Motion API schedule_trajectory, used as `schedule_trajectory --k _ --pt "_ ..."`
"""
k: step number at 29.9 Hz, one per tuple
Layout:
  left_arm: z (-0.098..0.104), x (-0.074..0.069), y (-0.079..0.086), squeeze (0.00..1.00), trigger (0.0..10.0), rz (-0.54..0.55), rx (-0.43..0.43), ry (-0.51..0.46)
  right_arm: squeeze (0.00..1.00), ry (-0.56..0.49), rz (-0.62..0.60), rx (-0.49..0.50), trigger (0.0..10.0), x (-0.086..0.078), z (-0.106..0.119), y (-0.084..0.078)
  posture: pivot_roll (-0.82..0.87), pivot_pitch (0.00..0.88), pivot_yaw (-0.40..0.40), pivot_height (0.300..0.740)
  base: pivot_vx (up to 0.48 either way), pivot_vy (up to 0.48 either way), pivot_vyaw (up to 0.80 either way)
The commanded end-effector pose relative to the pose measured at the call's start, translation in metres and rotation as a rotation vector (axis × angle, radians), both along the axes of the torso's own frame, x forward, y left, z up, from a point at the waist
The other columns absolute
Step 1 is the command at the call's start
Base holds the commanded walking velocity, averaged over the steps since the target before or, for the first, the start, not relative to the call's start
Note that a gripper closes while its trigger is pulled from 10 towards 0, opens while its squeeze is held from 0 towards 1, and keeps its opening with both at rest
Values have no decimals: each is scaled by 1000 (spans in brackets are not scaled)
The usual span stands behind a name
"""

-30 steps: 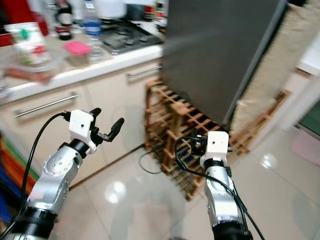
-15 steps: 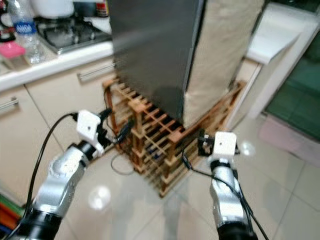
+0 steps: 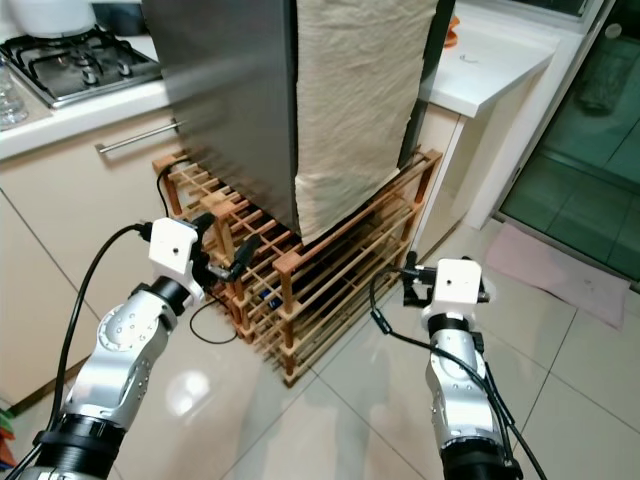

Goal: Restocking fridge

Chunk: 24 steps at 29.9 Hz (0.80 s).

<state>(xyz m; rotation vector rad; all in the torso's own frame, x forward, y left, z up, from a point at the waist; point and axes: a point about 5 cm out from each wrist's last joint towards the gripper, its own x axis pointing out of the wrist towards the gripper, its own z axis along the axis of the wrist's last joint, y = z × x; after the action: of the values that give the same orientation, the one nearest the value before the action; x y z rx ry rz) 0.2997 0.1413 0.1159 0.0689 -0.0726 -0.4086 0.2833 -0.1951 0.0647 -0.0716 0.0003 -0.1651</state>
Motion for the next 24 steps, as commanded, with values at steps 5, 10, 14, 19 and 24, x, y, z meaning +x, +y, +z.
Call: schedule_trajectory --k 5,10,14,19,24 --pt "4 0 -2 0 10000 17 -56 4 0 -89 -17 -9 10000 6 21 0 10 0 -14 740 442 0 0" --pt "3 -5 -20 0 10000 -59 -48 2 0 -65 -20 2 10000 5 16 0 9 0 -11 740 456 0 0" --pt "5 -6 -24 0 10000 -91 -64 2 0 -63 -12 2 10000 4 14 4 7 0 -10 740 469 0 0" --pt "5 -5 -19 0 10000 -51 -84 13 0 -50 -5 -1 10000 4 13 6 8 0 -8 740 415 124 0" --pt "5 -2 -16 0 10000 -13 -72 27 0 -39 3 1 10000 4 10 6 12 0 -13 740 0 0 0"
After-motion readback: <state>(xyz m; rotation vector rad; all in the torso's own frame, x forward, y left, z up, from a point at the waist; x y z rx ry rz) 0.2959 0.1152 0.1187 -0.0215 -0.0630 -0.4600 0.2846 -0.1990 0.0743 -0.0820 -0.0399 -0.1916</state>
